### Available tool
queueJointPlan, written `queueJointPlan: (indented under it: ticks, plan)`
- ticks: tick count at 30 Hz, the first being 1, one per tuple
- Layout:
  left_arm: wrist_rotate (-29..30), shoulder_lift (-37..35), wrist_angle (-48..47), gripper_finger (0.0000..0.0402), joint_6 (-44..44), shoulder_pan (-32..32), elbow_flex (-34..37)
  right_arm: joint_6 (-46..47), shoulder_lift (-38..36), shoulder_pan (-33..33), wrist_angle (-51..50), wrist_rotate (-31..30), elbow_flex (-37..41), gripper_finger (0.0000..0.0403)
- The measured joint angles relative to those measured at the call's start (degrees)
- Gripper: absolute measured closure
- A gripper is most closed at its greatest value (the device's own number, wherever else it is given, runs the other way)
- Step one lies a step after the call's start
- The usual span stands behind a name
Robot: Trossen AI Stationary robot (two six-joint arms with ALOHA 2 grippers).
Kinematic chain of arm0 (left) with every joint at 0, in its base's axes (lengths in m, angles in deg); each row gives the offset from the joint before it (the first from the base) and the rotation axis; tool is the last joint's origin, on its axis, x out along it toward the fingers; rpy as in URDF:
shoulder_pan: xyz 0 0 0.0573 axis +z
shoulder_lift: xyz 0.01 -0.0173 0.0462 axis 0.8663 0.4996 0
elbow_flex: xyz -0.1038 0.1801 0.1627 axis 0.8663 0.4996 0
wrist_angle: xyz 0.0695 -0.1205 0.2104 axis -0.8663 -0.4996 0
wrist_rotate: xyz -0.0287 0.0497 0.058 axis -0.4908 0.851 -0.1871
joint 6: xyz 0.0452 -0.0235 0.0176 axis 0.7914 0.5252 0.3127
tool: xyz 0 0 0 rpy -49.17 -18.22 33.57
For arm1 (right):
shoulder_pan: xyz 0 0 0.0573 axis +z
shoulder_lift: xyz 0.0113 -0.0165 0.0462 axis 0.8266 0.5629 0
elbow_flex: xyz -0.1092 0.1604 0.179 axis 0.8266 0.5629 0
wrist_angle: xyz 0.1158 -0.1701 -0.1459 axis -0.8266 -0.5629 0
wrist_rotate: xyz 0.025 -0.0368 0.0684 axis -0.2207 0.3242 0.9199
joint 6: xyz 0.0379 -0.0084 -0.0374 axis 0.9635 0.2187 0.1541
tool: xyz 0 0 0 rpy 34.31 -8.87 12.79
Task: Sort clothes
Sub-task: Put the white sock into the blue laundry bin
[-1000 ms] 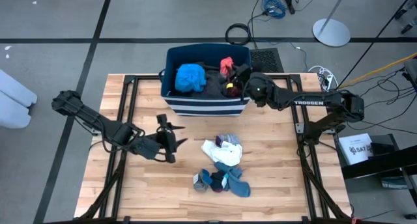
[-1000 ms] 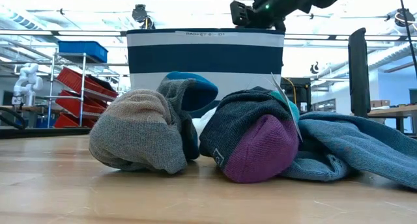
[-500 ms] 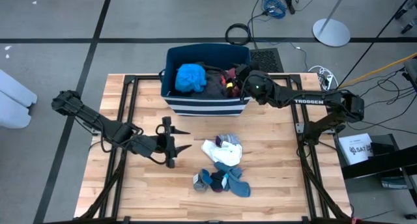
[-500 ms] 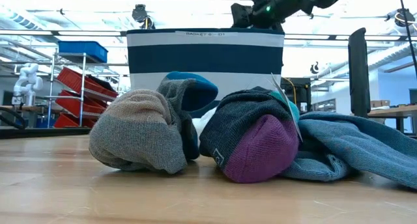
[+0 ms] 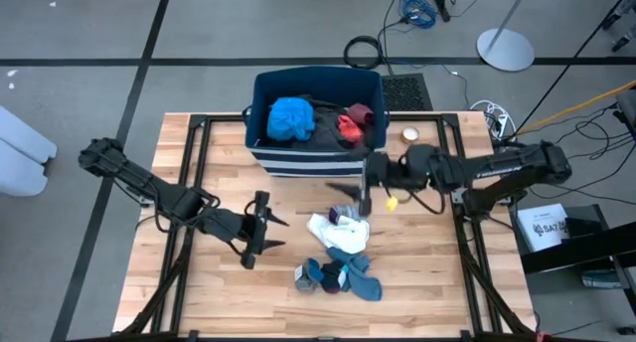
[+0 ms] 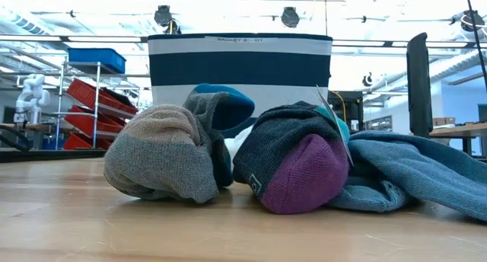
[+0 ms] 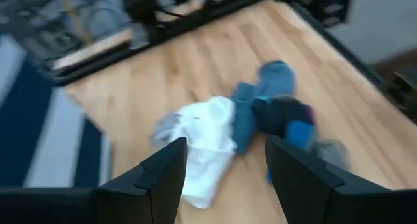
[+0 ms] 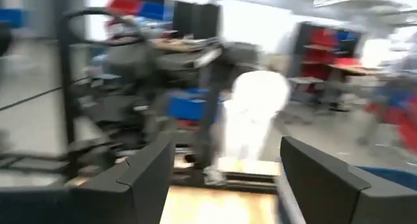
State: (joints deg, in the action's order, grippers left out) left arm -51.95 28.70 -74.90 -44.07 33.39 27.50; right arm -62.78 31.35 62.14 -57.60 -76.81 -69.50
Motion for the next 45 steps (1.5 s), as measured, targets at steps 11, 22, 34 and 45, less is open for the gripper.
queueJointPlan:
  ticks: [11,22,34,45]
  plan:
    - [-6.0,9.1,-0.8,0.0185,6.3,2.1,0.0,8.8,3.6,3.7,-12.4,12.5,0.0,0.0136]
    - [-12.7,23.5,4.9,0.0185,9.4,13.9,0.0,12.0,4.9,3.7,-14.3,12.9,0.0,0.0135]
    - [-8.1,36.4,15.5,0.0185,10.4,17.7,0.0,12.0,4.9,3.7,-16.1,12.9,0.0,0.0135]
    - [-7.7,37.5,15.8,0.0225,10.4,17.7,0.0,11.9,4.9,3.7,-16.1,12.9,0.0,0.0135]
